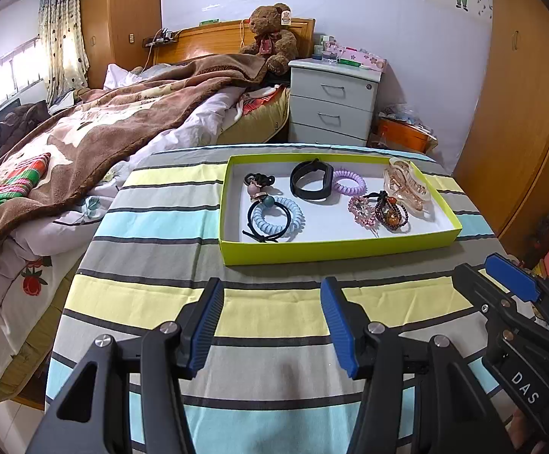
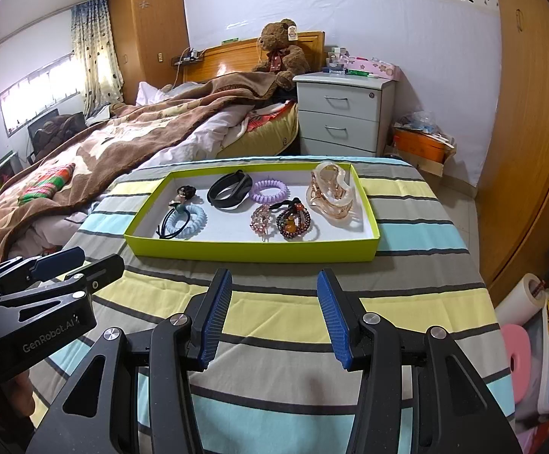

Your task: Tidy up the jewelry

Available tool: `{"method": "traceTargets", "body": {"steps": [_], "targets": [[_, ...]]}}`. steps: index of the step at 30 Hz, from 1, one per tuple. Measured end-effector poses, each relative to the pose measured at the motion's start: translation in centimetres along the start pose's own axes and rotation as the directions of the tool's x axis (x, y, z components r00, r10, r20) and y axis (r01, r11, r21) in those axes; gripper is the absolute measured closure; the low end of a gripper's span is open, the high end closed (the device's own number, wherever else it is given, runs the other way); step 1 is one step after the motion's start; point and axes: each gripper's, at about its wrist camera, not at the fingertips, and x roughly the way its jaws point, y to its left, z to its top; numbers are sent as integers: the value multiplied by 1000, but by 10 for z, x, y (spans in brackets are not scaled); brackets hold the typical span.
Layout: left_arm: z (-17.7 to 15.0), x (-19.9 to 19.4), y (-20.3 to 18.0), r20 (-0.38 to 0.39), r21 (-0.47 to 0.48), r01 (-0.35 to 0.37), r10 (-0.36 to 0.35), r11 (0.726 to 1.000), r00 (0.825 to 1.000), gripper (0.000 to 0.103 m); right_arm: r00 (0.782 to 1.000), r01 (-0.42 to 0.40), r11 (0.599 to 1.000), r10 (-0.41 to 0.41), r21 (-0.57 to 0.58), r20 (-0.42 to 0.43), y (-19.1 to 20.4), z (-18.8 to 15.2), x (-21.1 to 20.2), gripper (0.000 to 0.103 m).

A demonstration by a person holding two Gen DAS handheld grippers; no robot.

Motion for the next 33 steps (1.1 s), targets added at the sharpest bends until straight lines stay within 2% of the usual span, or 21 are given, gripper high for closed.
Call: {"method": "traceTargets", "body": {"steps": [33], "targets": [[0, 1, 6, 1, -26, -23, 23, 999, 1000, 48, 1000, 4, 1000, -4, -1, -1, -2, 1, -2, 55]]}}
